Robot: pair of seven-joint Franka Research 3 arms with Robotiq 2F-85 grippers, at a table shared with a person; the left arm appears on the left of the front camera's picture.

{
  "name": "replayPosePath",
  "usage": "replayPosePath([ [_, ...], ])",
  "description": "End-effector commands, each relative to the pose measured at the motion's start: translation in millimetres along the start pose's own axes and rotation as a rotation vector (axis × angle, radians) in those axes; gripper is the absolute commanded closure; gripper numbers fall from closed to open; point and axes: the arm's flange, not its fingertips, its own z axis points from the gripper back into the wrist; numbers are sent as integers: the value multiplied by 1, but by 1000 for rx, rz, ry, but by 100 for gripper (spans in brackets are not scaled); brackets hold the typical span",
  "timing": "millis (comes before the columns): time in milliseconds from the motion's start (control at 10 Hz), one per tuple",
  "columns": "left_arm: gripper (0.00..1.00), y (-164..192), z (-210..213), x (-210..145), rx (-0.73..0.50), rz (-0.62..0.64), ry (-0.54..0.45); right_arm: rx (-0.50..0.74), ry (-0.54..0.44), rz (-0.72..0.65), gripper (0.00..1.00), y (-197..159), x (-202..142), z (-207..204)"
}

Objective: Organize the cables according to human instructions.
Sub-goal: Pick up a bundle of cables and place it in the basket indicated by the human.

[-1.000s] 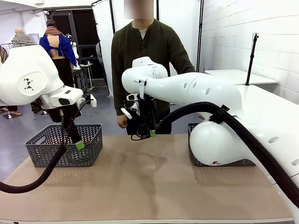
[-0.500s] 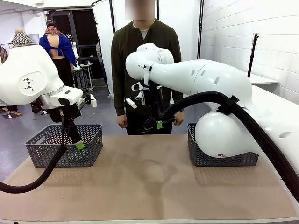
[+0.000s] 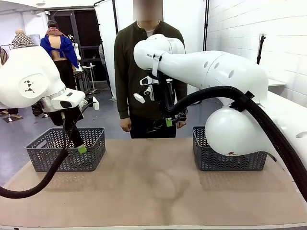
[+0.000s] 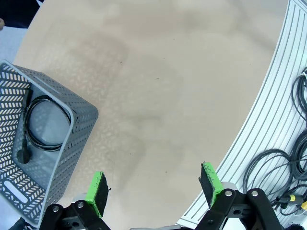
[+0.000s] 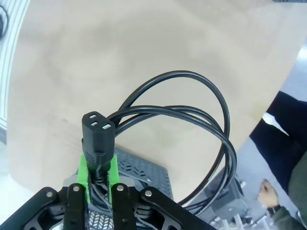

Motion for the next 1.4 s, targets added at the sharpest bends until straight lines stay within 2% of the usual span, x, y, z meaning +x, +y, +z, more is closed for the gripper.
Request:
replayPosePath([
  [0, 0, 0, 2, 0, -2, 1, 3, 35, -18, 7, 100, 59, -11, -37],
  [200, 0, 0, 2, 0, -2, 1, 3, 72, -11, 9, 100, 67, -16, -43],
  [300, 0, 0, 2, 0, -2, 1, 3, 43, -21, -11, 100, 74, -19, -46],
  [600, 0, 0, 2, 0, -2, 1, 3, 65, -40, -40, 100, 98, -29, -58],
  [700, 0, 0, 2, 0, -2, 1, 3, 34, -8, -77, 100, 104, -33, -63],
  [900, 0, 0, 2, 0, -2, 1, 3, 6, -17, -95, 100, 115, -38, -72],
  [1000, 0, 0, 2, 0, -2, 1, 3, -51, 24, -138, 100, 123, -40, -76],
  [1300, 0, 0, 2, 0, -2, 1, 3, -140, 69, -265, 100, 138, -58, -90],
])
